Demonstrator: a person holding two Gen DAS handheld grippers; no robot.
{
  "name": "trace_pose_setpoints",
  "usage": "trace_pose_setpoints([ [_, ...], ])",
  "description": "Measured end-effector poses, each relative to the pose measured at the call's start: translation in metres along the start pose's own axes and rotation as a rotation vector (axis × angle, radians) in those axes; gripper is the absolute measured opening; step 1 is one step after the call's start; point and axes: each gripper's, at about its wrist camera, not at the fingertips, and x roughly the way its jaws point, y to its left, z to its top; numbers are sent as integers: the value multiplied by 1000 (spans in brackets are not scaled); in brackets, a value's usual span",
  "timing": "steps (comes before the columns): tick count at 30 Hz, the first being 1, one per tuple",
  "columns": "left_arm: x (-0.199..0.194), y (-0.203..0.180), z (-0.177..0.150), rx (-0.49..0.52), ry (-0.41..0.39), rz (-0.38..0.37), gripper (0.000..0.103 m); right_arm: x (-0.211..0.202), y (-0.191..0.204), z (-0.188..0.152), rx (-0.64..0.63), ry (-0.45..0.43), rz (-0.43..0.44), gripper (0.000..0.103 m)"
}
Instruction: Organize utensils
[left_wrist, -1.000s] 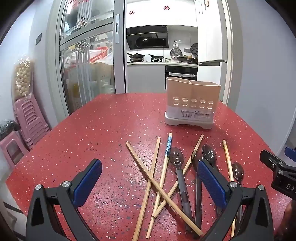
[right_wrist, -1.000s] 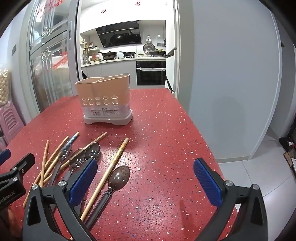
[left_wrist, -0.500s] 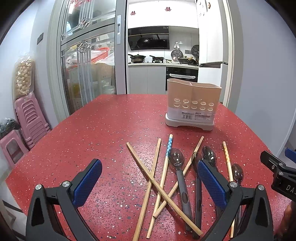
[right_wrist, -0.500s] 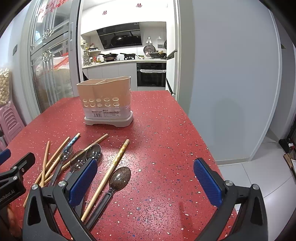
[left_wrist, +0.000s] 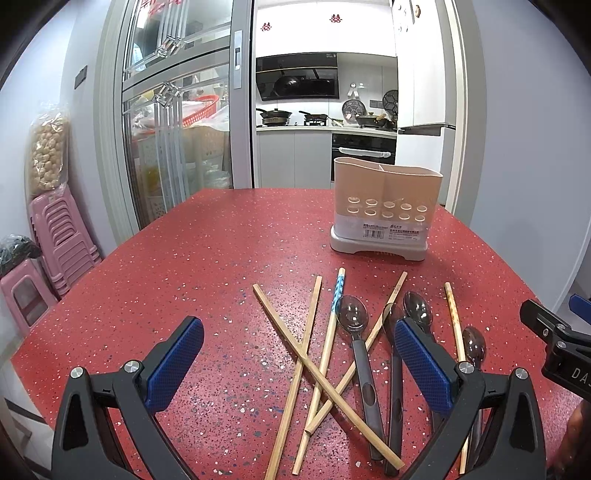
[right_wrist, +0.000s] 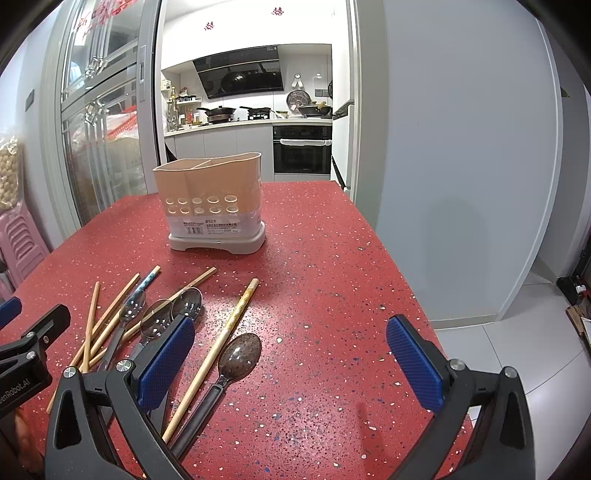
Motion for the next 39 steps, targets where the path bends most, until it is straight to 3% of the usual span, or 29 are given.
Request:
trace_pose_setpoints([
  [39,-1,-2,1,1,-3,2,103,0,0,-1,1,-2,-1,103],
])
